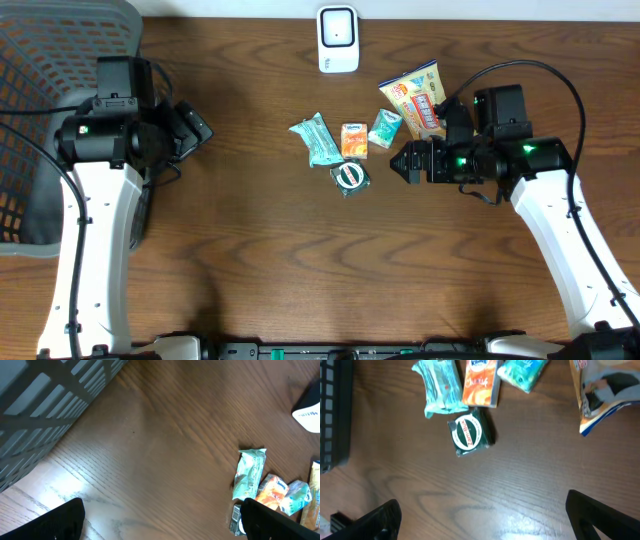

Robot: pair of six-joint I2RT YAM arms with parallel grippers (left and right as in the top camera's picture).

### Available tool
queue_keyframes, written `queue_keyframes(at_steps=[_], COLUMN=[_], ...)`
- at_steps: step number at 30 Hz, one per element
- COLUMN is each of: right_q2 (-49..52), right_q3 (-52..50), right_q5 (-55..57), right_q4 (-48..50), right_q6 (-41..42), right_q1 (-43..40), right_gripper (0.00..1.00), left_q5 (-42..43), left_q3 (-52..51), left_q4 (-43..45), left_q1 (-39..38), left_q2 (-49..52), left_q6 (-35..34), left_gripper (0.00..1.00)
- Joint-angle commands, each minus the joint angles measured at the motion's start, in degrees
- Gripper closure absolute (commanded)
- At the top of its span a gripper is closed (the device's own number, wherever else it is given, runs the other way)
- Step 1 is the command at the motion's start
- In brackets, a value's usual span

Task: Scan the item barcode
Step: 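Close the right gripper on the snack bag's lower edge, then lift the snack bag with the right gripper toward the scanner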

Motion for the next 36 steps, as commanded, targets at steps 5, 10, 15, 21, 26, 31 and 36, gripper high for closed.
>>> queue_keyframes(at_steps=[5,10,15,21,26,31,36], right_q2=[-0.3,-0.3,0.6,7.6,13.7,14.4,14.3], right_q3=[0.8,0.8,0.8,0.8,0.8,0.9,1.7], right_q5=[6.6,13.6,23.5,26.2,25.9,25.9,30.4], right_q4=[2.3,6.3,12.3,22.1,29.3,31.0,31.3], right_q6=[0.2,0.2,2.4,1.7,-1.8,-9.0,-18.1], right_q1=[0.2,0.2,0.2,0.2,0.2,0.6,4.5], right_gripper=[0.01,0.01,0.01,0.01,0.04,0.28,0.23], left_q5=[-0.7,-0.7,-0.7,-0.7,-0.7,-0.7,-0.7], left_q3=[-0.1,-0.1,-0.1,-0.1,-0.1,-0.1,-0.1], left_q4=[0.0,0.0,0.0,0.0,0.0,0.0,0.0], left_q1=[0.3,0.3,0.3,0.3,0.3,0.3,0.3], left_q2=[0.0,0.1,0.1,0.1,0.0,0.1,0.1], left_q6=[-0.1,-0.1,-0.1,-0.1,-0.1,-0.1,-0.1], left_gripper=[0.02,0.02,0.02,0.02,0.02,0.02,0.02])
